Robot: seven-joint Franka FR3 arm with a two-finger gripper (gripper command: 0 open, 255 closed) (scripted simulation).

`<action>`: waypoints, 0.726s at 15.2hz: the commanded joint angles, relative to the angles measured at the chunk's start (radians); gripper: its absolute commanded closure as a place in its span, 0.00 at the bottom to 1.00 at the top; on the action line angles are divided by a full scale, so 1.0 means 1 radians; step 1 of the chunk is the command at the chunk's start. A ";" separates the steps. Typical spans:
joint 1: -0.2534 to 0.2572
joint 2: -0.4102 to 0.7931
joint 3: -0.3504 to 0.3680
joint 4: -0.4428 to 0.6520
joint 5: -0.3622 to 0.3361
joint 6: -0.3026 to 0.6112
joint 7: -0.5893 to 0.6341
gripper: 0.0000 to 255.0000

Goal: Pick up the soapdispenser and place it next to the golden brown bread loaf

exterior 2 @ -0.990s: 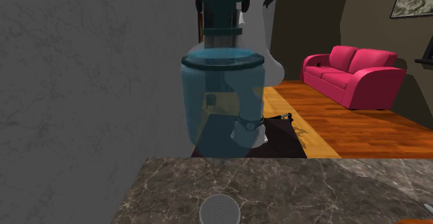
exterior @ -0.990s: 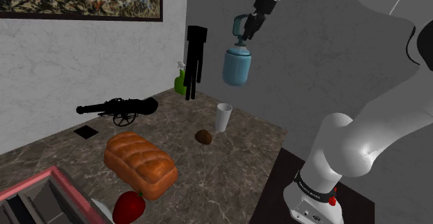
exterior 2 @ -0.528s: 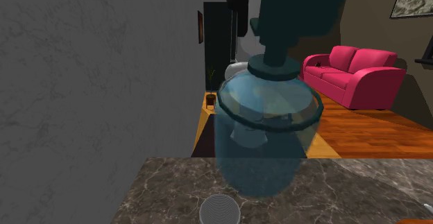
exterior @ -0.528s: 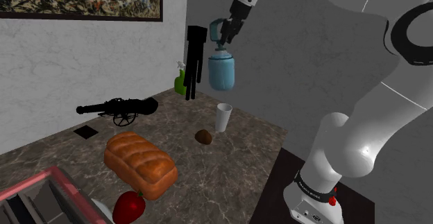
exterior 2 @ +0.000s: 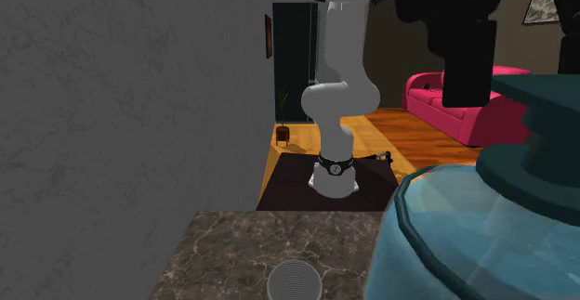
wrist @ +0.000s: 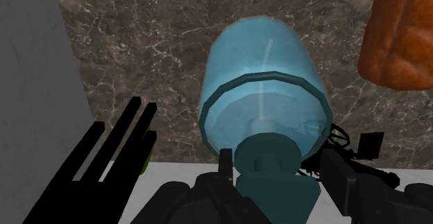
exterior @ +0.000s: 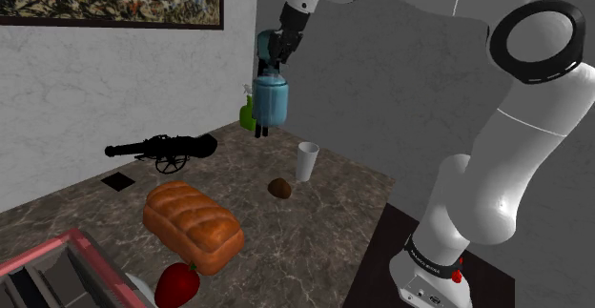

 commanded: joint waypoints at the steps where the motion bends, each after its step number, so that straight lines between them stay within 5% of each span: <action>1: 0.010 0.069 0.009 0.060 0.014 0.008 0.018 1.00; 11: 0.036 0.433 0.047 0.444 0.069 -0.020 0.098 1.00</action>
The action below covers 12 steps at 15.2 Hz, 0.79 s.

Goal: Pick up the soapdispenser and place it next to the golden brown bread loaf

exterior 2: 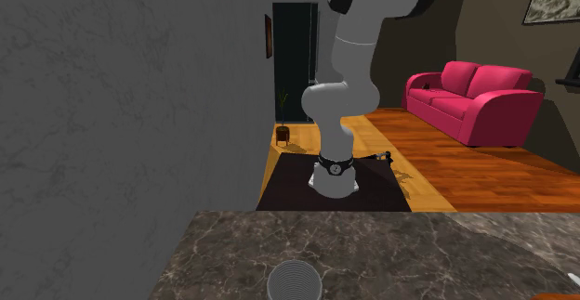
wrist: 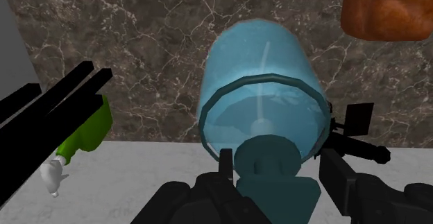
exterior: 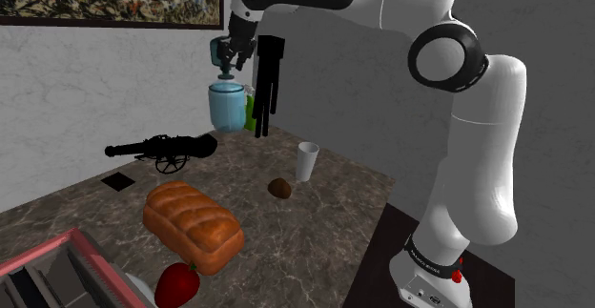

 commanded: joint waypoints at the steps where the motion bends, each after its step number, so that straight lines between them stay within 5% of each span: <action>1: 0.002 0.096 0.009 0.125 0.012 -0.028 0.020 1.00; 12: 0.014 0.069 0.010 -0.065 0.007 0.135 0.020 1.00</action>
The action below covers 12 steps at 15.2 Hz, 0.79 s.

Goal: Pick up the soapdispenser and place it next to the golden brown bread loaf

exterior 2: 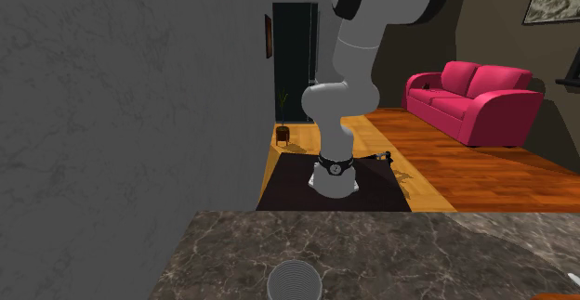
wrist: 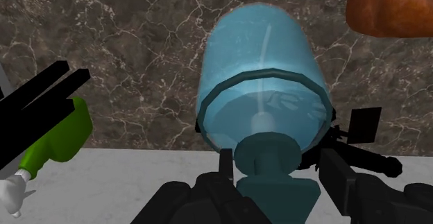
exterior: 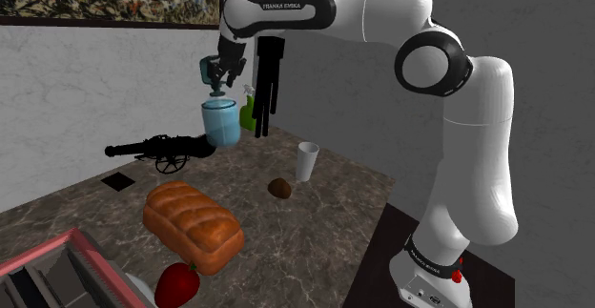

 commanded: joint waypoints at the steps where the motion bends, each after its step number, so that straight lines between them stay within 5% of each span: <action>1: 0.002 -0.006 0.000 -0.034 -0.001 0.030 0.000 1.00; 12: 0.006 0.005 0.004 -0.165 0.004 0.172 -0.003 1.00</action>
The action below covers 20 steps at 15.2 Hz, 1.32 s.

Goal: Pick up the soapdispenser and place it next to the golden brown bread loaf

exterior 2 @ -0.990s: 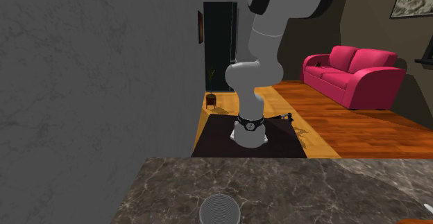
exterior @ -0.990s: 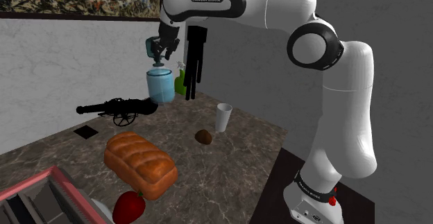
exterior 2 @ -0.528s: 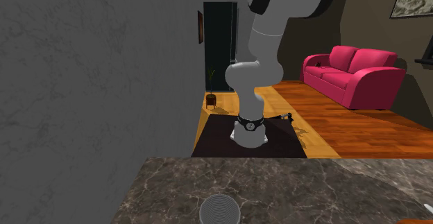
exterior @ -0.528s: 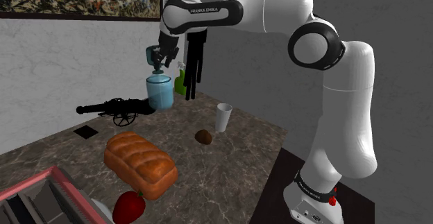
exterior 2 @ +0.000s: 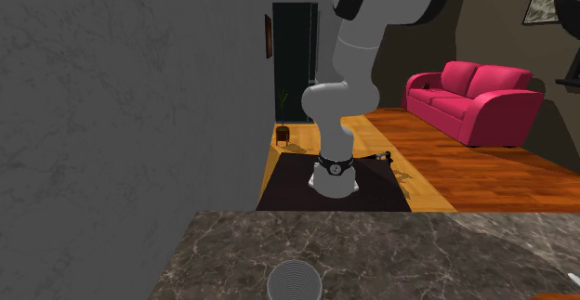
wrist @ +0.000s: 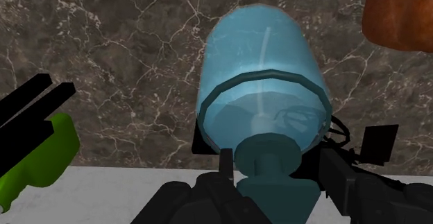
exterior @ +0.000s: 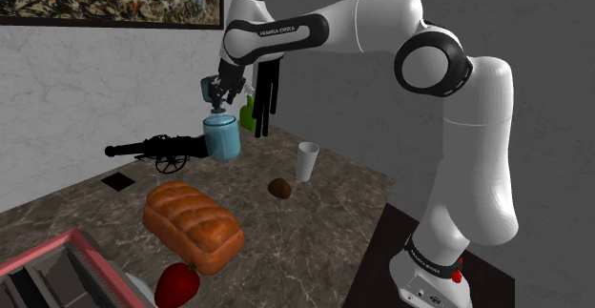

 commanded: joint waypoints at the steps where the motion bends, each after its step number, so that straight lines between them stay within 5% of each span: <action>1: 0.002 0.004 0.001 -0.020 0.001 0.026 0.001 1.00; 13: 0.000 0.048 0.008 -0.115 0.014 0.164 -0.007 1.00; 20: 0.000 0.048 0.008 -0.115 0.014 0.164 -0.007 1.00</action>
